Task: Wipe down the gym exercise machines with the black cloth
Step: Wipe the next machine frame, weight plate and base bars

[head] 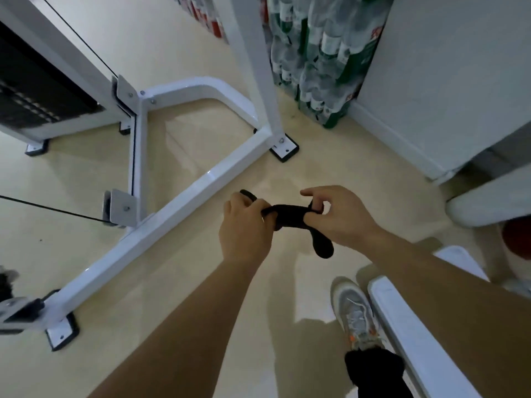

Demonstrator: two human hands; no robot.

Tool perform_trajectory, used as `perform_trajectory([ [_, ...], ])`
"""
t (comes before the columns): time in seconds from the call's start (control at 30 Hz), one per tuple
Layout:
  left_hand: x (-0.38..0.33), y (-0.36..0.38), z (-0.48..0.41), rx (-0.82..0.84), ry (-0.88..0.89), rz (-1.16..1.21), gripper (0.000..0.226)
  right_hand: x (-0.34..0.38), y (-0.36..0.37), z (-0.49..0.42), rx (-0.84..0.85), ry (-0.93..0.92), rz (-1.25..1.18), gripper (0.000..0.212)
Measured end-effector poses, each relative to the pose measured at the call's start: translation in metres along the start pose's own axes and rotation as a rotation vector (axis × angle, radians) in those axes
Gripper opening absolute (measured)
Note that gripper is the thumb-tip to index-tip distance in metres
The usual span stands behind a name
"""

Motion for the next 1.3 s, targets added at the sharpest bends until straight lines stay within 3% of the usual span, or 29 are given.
perform_trajectory([
  [0.17,-0.018,-0.057,0.067,-0.021,0.08,-0.05,0.021,0.059,-0.009,0.075,-0.028,0.021,0.006,0.017],
  [0.33,-0.031,-0.113,0.128,0.05,0.074,0.055,0.017,0.1,-0.042,0.15,-0.059,0.003,-0.065,0.023],
  [0.43,-0.053,-0.152,0.169,0.045,0.124,-0.025,0.017,0.118,-0.058,0.195,-0.055,0.026,-0.093,0.027],
  [0.53,-0.073,-0.193,0.211,0.026,0.16,-0.113,0.021,0.138,-0.064,0.239,-0.002,0.047,-0.024,0.017],
  [0.6,-0.08,-0.219,0.237,0.024,0.14,-0.122,0.023,0.152,-0.064,0.269,0.051,0.047,0.054,0.006],
  [0.7,-0.091,-0.255,0.28,0.024,0.124,-0.16,0.024,0.178,-0.063,0.313,0.09,0.037,0.133,0.018],
  [1.03,-0.083,-0.345,0.405,0.095,-0.032,0.013,0.02,0.283,-0.074,0.42,0.093,-0.033,0.172,0.02],
  [1.3,-0.055,-0.42,0.502,0.046,-0.142,0.082,0.02,0.387,-0.05,0.469,0.137,-0.113,0.345,0.019],
])
Point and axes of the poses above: each hand's wrist, its own z-axis away from the middle knuckle, its own y-axis out of the palm, x = y × z, the point moved 10 cm from there along -z, towards the middle knuckle, and after that the axes turned 10 degrees about x, right-handed, at the moved point
